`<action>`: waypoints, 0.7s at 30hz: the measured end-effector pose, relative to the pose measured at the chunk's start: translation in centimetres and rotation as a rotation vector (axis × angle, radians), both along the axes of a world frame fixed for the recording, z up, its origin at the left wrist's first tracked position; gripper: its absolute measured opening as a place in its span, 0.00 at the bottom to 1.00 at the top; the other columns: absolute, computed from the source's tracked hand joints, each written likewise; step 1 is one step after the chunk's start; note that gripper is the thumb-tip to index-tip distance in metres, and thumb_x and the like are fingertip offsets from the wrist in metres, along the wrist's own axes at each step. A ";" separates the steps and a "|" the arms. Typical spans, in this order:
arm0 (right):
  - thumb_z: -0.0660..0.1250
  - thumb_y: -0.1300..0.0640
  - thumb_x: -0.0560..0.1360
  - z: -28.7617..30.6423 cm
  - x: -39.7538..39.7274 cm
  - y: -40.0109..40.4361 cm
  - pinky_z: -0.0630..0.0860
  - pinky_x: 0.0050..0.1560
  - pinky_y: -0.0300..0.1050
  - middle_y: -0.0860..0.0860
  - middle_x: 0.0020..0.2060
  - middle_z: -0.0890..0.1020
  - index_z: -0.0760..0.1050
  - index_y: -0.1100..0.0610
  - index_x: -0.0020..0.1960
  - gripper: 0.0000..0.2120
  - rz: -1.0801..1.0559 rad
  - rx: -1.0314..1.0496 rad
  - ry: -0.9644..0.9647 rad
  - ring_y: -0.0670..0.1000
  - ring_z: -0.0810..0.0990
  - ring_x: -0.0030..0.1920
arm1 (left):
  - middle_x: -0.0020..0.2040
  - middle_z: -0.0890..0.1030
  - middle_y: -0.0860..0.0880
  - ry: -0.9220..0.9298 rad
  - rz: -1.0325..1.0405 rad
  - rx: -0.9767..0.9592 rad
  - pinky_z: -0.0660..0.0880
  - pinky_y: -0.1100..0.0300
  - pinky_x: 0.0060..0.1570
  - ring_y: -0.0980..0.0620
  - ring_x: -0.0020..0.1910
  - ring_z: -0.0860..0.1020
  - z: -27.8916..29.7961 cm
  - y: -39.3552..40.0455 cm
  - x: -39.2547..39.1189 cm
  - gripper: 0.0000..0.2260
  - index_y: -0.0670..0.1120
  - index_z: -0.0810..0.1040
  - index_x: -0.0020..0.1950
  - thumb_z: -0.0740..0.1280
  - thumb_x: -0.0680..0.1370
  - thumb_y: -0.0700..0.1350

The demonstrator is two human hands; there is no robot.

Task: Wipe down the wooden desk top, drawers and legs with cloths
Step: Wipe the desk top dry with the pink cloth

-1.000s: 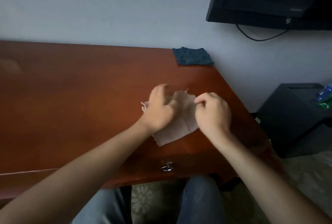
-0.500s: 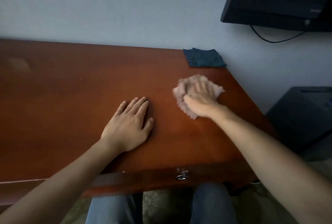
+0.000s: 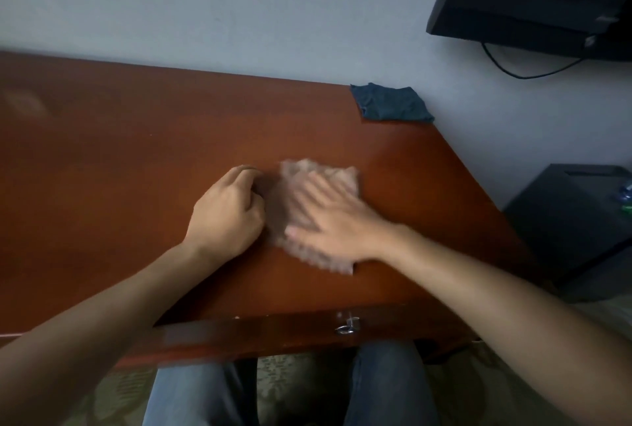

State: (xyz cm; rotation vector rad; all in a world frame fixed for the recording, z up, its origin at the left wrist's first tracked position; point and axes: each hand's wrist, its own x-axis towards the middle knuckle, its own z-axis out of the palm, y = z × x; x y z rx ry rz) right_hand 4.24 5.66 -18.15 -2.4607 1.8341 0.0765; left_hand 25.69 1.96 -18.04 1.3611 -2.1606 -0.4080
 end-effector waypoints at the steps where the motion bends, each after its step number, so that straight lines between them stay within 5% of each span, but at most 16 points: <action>1: 0.39 0.29 0.80 0.4 -2.1 -1.7 0.35 0.80 0.55 0.49 0.82 0.39 0.40 0.50 0.84 0.39 -0.149 0.013 0.009 0.53 0.36 0.82 | 0.73 0.75 0.48 -0.069 -0.018 -0.014 0.69 0.53 0.69 0.45 0.70 0.74 0.0 -0.5 0.0 0.18 0.44 0.76 0.71 0.59 0.81 0.41; 4: 0.35 0.32 0.81 1.2 -4.4 -4.8 0.37 0.80 0.59 0.51 0.82 0.36 0.36 0.51 0.83 0.37 -0.468 0.033 0.009 0.56 0.35 0.81 | 0.78 0.70 0.48 -0.261 -0.106 -0.028 0.61 0.52 0.76 0.46 0.77 0.68 0.2 -2.4 -0.7 0.20 0.44 0.72 0.76 0.57 0.84 0.46; 8: 0.43 0.33 0.82 -0.3 -0.9 -3.5 0.38 0.80 0.56 0.48 0.83 0.41 0.38 0.44 0.83 0.34 -0.075 -0.017 -0.076 0.51 0.37 0.82 | 0.83 0.60 0.52 -0.408 -0.115 0.006 0.52 0.48 0.80 0.51 0.82 0.56 0.3 -6.2 -1.3 0.24 0.50 0.61 0.82 0.49 0.86 0.54; 12: 0.43 0.31 0.81 1.3 -6.2 -8.1 0.39 0.80 0.59 0.52 0.83 0.42 0.37 0.46 0.83 0.36 -0.544 -0.040 -0.098 0.56 0.40 0.82 | 0.85 0.52 0.55 -0.532 -0.117 0.053 0.47 0.45 0.81 0.52 0.83 0.50 0.6 -8.7 -1.9 0.27 0.54 0.54 0.84 0.46 0.85 0.59; 17: 0.39 0.31 0.82 -0.1 -3.1 -8.6 0.34 0.79 0.56 0.48 0.82 0.37 0.38 0.46 0.83 0.35 -0.133 0.002 -0.041 0.52 0.33 0.81 | 0.85 0.50 0.55 -0.541 -0.129 0.062 0.46 0.41 0.80 0.53 0.83 0.48 1.0 -11.1 -4.0 0.28 0.57 0.52 0.84 0.47 0.84 0.61; 21: 0.35 0.32 0.82 0.8 -6.4 -13.5 0.37 0.80 0.62 0.52 0.82 0.37 0.36 0.50 0.83 0.36 -0.477 0.000 -0.010 0.55 0.34 0.81 | 0.85 0.49 0.55 -0.497 -0.133 0.069 0.41 0.41 0.80 0.53 0.83 0.45 0.4 -12.6 -5.0 0.29 0.55 0.51 0.85 0.46 0.84 0.61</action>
